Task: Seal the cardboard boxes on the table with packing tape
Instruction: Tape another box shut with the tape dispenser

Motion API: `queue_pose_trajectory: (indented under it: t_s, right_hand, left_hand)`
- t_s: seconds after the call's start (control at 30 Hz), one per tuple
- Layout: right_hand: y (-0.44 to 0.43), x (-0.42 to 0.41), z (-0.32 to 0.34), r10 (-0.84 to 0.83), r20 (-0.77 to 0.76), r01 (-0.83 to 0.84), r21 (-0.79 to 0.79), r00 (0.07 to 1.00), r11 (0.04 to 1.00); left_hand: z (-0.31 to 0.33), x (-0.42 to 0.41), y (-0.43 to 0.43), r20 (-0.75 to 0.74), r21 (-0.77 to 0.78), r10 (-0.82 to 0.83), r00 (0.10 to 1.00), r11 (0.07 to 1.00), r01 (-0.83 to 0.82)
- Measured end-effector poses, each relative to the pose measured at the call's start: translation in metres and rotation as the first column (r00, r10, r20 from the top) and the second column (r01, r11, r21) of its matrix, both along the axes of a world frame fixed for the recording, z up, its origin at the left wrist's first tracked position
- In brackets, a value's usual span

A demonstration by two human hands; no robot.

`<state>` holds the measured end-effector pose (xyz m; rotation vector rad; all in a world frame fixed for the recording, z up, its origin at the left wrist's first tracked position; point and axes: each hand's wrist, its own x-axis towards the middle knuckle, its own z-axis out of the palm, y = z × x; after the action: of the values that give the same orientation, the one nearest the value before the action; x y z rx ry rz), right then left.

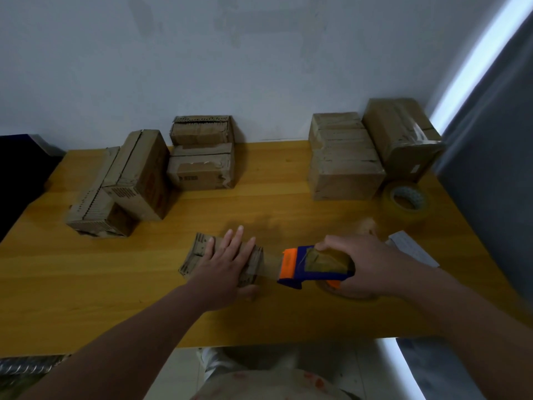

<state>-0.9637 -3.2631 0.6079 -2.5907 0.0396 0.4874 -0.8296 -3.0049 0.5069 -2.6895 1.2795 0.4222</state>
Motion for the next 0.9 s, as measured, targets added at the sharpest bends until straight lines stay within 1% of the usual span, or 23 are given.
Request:
queue_pose_trajectory:
  t_s: [0.1,0.17,0.33,0.43,0.5,0.57,0.67,0.73,0.8,0.9]
  right_hand:
    - [0.017,0.014,-0.007,-0.011,-0.090,0.005,-0.063,0.996,0.998]
    - [0.029,0.027,-0.013,-0.033,-0.149,0.024,-0.062,0.988,0.998]
    - [0.050,0.059,-0.019,-0.014,-0.156,-0.010,-0.153,0.988,0.988]
    - [0.050,0.071,-0.013,-0.055,-0.199,0.024,-0.155,0.978,0.988]
    - [0.051,0.074,-0.017,-0.087,-0.255,0.054,-0.135,0.963,0.989]
    - [0.058,0.073,-0.030,-0.061,-0.314,0.020,-0.133,0.947,0.991]
    - [0.067,0.068,-0.046,-0.045,-0.324,0.007,-0.119,0.945,0.993]
    - [0.062,0.066,-0.044,-0.080,-0.335,0.049,-0.099,0.939,0.994]
    - [0.050,0.065,-0.035,-0.143,-0.335,0.130,-0.062,0.931,0.990]
    - [0.032,0.065,-0.020,-0.246,-0.255,0.250,-0.016,0.935,0.968]
  left_hand:
    - [0.001,0.000,-0.001,0.000,0.003,-0.001,1.000,1.000,0.001]
    - [0.002,-0.001,-0.001,0.006,0.008,-0.005,1.000,1.000,0.005]
    - [0.003,-0.002,-0.002,0.031,0.018,-0.014,0.999,1.000,0.014]
    - [0.006,-0.004,-0.002,0.012,0.002,0.003,1.000,1.000,-0.003]
    - [0.008,-0.005,-0.003,0.009,-0.009,0.008,1.000,1.000,-0.008]
    - [0.009,-0.006,-0.003,0.003,-0.002,0.008,1.000,1.000,-0.008]
    - [0.010,-0.005,-0.003,-0.005,0.007,0.010,1.000,1.000,-0.010]
    - [0.012,-0.003,-0.002,-0.008,0.011,-0.005,1.000,1.000,0.005]
    - [0.012,-0.001,0.001,-0.011,0.013,-0.031,0.999,0.999,0.031]
    - [0.012,0.003,0.007,-0.027,-0.018,-0.094,0.995,0.995,0.093]
